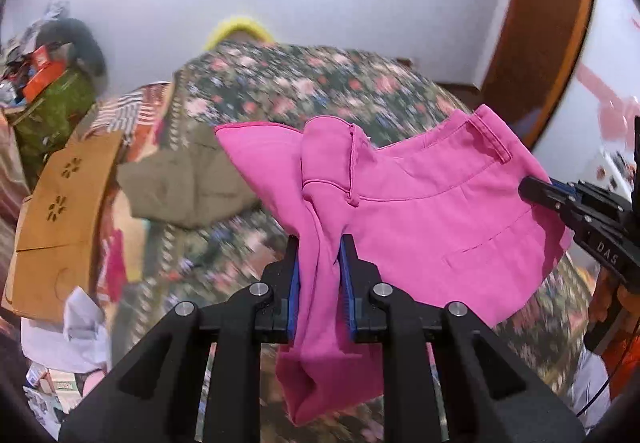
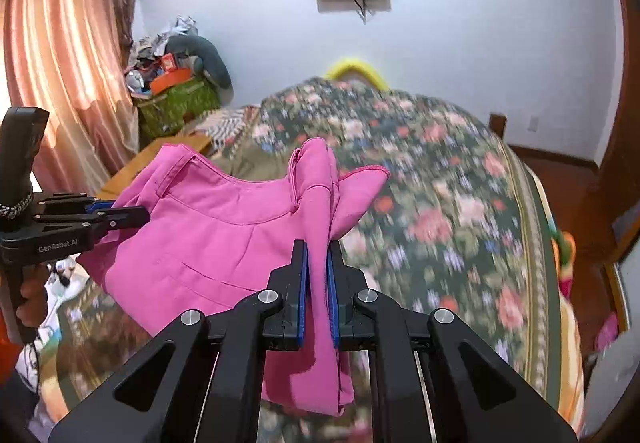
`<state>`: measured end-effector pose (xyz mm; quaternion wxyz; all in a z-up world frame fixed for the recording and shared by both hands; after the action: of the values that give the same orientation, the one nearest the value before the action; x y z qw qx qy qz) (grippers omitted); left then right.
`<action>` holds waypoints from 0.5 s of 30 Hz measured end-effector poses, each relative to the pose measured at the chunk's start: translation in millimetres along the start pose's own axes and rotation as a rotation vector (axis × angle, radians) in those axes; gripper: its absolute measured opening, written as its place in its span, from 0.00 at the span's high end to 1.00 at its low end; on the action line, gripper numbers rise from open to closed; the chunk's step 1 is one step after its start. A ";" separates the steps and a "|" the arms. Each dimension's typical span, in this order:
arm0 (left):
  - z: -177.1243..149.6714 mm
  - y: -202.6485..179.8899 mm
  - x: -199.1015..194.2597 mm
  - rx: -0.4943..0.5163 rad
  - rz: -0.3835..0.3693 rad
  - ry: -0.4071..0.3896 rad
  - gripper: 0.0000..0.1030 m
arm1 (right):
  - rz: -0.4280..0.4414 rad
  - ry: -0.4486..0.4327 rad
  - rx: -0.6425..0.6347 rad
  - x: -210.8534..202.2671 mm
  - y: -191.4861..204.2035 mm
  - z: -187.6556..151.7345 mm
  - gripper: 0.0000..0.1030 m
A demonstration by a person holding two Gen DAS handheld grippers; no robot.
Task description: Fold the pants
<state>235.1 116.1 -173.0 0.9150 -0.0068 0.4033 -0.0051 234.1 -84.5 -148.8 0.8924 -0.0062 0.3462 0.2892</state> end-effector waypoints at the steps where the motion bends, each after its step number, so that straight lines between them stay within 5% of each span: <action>1: 7.9 13.0 1.3 -0.018 0.016 -0.011 0.83 | 0.003 -0.011 -0.011 5.8 5.6 9.3 0.93; 15: 58.4 149.8 58.9 -0.139 0.163 -0.045 0.83 | 0.052 -0.006 -0.068 130.0 73.6 85.6 0.93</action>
<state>318.5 265.5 -179.6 0.9185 -0.0376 0.3814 0.0975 325.5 61.4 -150.7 0.8849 -0.0267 0.3337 0.3239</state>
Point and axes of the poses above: each gripper's, at about its wrist camera, not at the fingertips, and x roughly the way its jaws point, y to its left, z to its top, the point moved 5 cm from there along x, roughly the way its jaws point, and after that the axes turned 5 degrees about x, right-handed, at the moved point
